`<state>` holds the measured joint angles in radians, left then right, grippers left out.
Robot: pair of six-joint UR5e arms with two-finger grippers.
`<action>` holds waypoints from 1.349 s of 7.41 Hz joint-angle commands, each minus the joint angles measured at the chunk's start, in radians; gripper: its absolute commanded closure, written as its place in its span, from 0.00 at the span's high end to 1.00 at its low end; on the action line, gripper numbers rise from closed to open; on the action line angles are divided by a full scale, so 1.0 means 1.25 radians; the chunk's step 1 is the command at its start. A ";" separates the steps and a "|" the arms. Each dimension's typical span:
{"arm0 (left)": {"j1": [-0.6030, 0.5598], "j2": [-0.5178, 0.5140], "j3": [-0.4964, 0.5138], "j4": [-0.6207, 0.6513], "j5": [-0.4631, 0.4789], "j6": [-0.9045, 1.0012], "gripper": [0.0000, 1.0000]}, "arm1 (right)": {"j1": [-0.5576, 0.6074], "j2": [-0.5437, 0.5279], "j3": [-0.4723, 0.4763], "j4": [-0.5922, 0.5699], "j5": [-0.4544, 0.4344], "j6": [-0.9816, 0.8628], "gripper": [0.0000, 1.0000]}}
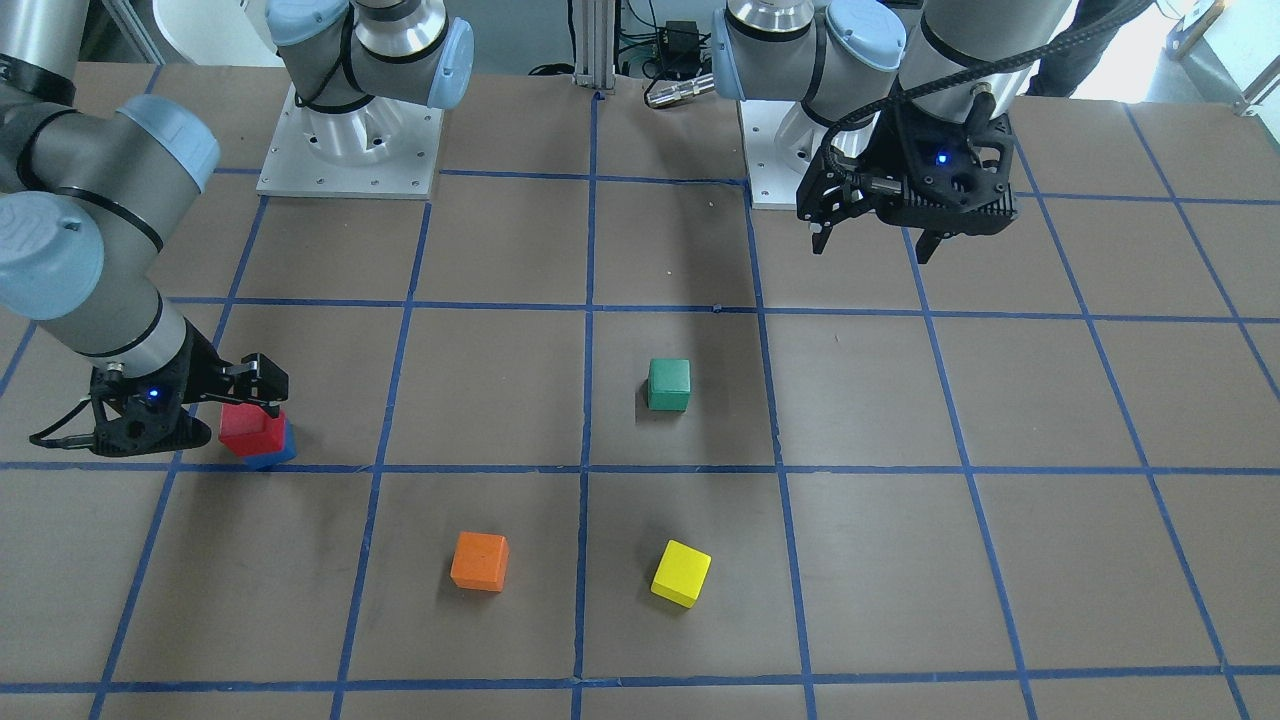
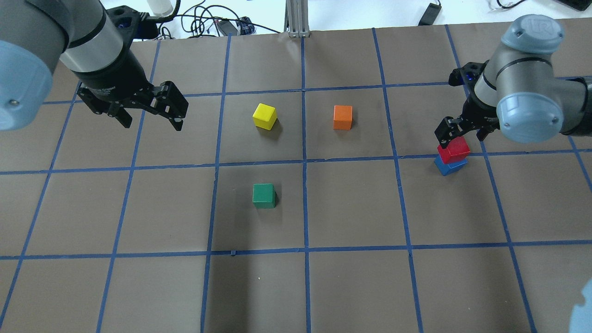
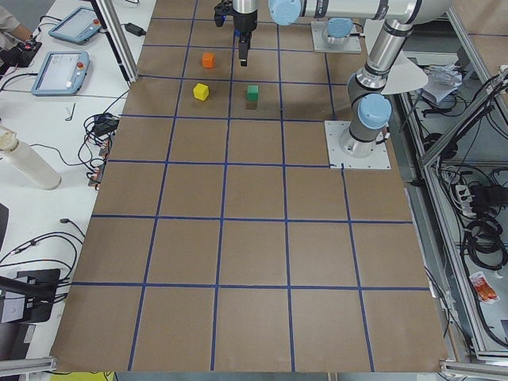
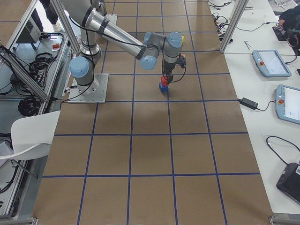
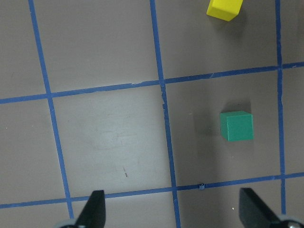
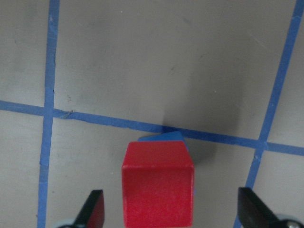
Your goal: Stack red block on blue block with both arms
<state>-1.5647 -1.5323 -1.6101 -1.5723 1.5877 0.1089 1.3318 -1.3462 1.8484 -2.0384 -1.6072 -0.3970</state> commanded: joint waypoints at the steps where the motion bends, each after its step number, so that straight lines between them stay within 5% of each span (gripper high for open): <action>1: 0.000 -0.001 0.001 0.000 0.000 0.000 1.00 | 0.005 -0.040 -0.106 0.136 -0.005 0.052 1.00; 4: 0.000 -0.003 0.006 0.000 0.000 0.000 1.00 | 0.112 -0.023 -0.291 0.295 0.017 0.203 1.00; 6: 0.000 -0.003 0.006 0.000 0.000 0.000 1.00 | 0.206 -0.029 -0.314 0.303 0.038 0.264 1.00; 10: 0.000 -0.003 0.007 0.000 0.000 0.000 1.00 | 0.207 -0.054 -0.315 0.349 0.106 0.387 1.00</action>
<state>-1.5647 -1.5355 -1.6016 -1.5723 1.5876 0.1089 1.5893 -1.3928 1.4561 -1.6393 -1.4831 0.0209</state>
